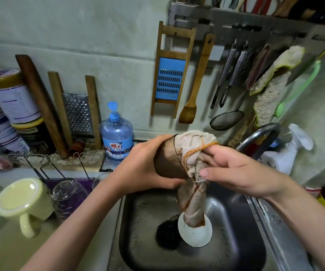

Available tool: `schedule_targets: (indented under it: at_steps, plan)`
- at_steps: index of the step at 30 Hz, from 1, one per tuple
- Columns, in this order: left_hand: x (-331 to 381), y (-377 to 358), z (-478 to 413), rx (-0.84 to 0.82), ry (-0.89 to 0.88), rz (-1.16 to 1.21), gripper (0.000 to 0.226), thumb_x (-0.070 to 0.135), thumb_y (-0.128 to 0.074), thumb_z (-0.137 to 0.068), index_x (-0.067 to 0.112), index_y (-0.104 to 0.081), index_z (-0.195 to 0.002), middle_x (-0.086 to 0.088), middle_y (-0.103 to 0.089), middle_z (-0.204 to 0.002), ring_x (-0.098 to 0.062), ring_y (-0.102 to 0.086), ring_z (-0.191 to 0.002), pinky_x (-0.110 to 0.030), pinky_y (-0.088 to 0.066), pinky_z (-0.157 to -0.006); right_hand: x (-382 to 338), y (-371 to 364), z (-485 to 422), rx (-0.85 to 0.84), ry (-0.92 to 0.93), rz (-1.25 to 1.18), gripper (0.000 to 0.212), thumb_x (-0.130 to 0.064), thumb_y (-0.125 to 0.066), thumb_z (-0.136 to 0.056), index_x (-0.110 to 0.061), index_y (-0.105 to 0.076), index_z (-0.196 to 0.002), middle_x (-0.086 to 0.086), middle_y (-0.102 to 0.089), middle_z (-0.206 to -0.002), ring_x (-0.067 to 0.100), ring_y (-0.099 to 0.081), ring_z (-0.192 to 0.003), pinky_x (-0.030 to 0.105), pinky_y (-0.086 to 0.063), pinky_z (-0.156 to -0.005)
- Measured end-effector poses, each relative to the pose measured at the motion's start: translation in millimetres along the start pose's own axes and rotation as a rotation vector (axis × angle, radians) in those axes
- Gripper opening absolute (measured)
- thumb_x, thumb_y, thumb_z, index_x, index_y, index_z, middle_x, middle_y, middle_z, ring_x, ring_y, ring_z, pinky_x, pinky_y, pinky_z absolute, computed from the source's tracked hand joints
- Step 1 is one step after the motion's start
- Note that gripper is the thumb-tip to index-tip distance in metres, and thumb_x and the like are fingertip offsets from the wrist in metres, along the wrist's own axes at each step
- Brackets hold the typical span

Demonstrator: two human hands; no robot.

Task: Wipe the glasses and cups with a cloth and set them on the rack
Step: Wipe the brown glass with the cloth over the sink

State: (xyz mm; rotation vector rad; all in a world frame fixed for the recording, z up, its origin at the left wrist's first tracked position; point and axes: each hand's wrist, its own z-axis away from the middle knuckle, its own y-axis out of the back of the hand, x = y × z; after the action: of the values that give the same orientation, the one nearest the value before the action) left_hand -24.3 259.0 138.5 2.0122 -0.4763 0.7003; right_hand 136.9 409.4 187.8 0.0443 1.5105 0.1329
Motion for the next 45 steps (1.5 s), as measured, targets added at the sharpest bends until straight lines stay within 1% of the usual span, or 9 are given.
schedule_targets:
  at_steps: [4, 9, 20, 23, 26, 32, 38, 41, 45]
  plan:
    - [-1.0, -1.3, -1.5, 0.041, 0.075, 0.024, 0.087, 0.054, -0.083, -0.061, 0.022, -0.050, -0.135, 0.016, -0.064, -0.122, 0.002, -0.058, -0.113, -0.024, -0.047, -0.095, 1.7, -9.8, -4.5, 0.212, 0.216, 0.380, 0.031, -0.011, -0.066, -0.083, -0.026, -0.061, -0.111, -0.027, -0.067, -0.107, -0.006, -0.060, -0.108, 0.010, -0.043, -0.092]
    - [-4.1, 0.8, 0.3, 0.055, 0.212, 0.040, 0.086, 0.065, -0.073, -0.057, 0.025, -0.051, -0.130, 0.018, -0.064, -0.115, 0.000, -0.060, -0.107, -0.009, -0.045, -0.084, 15.3, -14.3, -5.2, 0.526, 0.460, 0.743, 0.030, -0.037, -0.064, -0.084, -0.022, -0.069, -0.110, -0.016, -0.068, -0.109, 0.000, -0.062, -0.109, 0.019, -0.046, -0.096]
    - [7.1, -1.5, 9.9, 0.115, 0.141, -0.242, 0.090, 0.062, -0.074, -0.056, 0.018, -0.049, -0.131, 0.002, -0.064, -0.120, -0.018, -0.061, -0.108, -0.033, -0.049, -0.088, -0.3, -42.0, -15.9, 0.188, -0.044, 0.565, 0.044, -0.055, -0.031, -0.095, -0.024, -0.055, -0.077, -0.013, -0.060, -0.073, -0.006, -0.055, -0.072, 0.011, -0.042, -0.072]
    - [7.8, 2.9, 12.0, 0.068, -0.004, -0.382, 0.096, 0.068, -0.061, -0.054, 0.012, -0.050, -0.131, -0.005, -0.067, -0.116, -0.027, -0.065, -0.101, -0.037, -0.053, -0.079, -14.1, -36.3, -24.3, -0.047, -0.152, 0.391, 0.013, -0.034, -0.049, -0.096, -0.024, -0.057, -0.094, -0.021, -0.062, -0.080, -0.009, -0.054, -0.077, 0.015, -0.047, -0.075]
    - [9.7, 5.9, 11.2, -0.006, 0.024, -0.391, 0.098, 0.060, -0.074, -0.055, 0.012, -0.047, -0.136, -0.005, -0.064, -0.123, -0.027, -0.063, -0.106, -0.035, -0.048, -0.083, -9.0, -34.5, -29.5, -0.049, -0.142, 0.349, 0.022, -0.020, -0.059, -0.094, -0.008, -0.057, -0.111, -0.006, -0.062, -0.094, 0.003, -0.056, -0.089, 0.027, -0.051, -0.085]
    - [-1.6, 18.8, 23.1, -0.023, 0.097, -0.079, 0.104, 0.069, -0.071, -0.058, 0.031, -0.033, -0.147, 0.012, -0.050, -0.141, -0.002, -0.047, -0.128, -0.025, -0.039, -0.107, -2.0, -41.7, -32.3, 0.264, 0.054, 0.194, 0.010, -0.018, -0.057, -0.091, -0.014, -0.065, -0.098, -0.004, -0.071, -0.087, 0.002, -0.065, -0.086, 0.019, -0.052, -0.080]
    - [12.2, -1.3, 31.9, 0.528, 0.001, 0.241, 0.028, 0.038, -0.056, -0.087, 0.035, -0.051, -0.114, 0.027, -0.057, -0.108, 0.003, -0.057, -0.101, -0.014, -0.043, -0.087, -9.8, -52.9, -30.4, 0.346, 0.145, -0.360, 0.031, -0.023, -0.057, -0.082, 0.002, -0.065, -0.099, 0.017, -0.073, -0.095, 0.025, -0.071, -0.088, 0.033, -0.059, -0.080]
    - [21.6, -5.0, 20.6, 0.679, 0.110, 0.439, 0.014, 0.036, -0.048, -0.090, 0.026, -0.057, -0.094, 0.021, -0.058, -0.086, 0.003, -0.054, -0.080, -0.014, -0.042, -0.074, -9.9, -58.5, -27.9, 0.322, 0.147, -0.069, 0.027, -0.028, -0.067, -0.082, -0.008, -0.063, -0.100, 0.004, -0.075, -0.090, 0.019, -0.071, -0.088, 0.029, -0.057, -0.079]
    - [25.0, 4.8, 9.1, 0.561, 0.434, 0.712, 0.020, 0.027, -0.051, -0.091, 0.012, -0.059, -0.079, 0.002, -0.057, -0.073, -0.010, -0.052, -0.068, -0.024, -0.043, -0.057, -2.4, -65.6, -23.4, 0.111, 0.157, 0.285, 0.022, -0.024, -0.071, -0.082, -0.028, -0.059, -0.100, -0.026, -0.067, -0.091, -0.009, -0.060, -0.092, 0.008, -0.044, -0.084]
